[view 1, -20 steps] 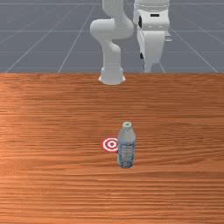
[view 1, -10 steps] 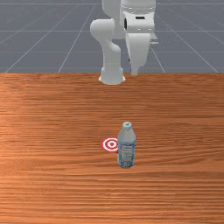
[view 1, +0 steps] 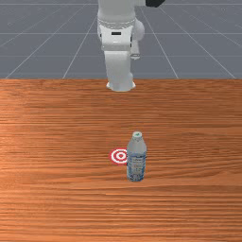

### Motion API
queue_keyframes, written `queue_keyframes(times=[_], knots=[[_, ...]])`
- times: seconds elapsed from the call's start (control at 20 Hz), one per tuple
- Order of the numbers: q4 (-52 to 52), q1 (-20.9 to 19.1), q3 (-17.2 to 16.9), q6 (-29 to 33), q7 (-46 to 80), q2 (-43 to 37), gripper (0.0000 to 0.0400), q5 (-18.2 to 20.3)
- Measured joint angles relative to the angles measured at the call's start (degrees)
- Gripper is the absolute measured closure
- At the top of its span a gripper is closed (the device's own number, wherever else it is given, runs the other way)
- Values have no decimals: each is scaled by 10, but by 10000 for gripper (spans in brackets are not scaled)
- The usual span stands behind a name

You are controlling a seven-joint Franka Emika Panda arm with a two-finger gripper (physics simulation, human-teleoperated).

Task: Pick up the bottle and put it on the marker

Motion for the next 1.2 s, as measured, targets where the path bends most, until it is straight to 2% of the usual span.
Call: queue_keyframes(times=[0.05,0.15,0.5,0.65,0.75,0.85,1.05,1.2], knots=[[-48,1,1,49,7,-22,0,0],[-63,8,4,65,18,-29,0,0],[-70,15,7,75,24,-21,0,-1],[-27,15,8,31,23,20,0,0],[-57,15,8,65,23,19,0,0],[-110,18,5,128,31,0,0,-10],[-113,16,18,133,-27,2,0,-14],[-109,29,22,130,0,5,0,-13]])
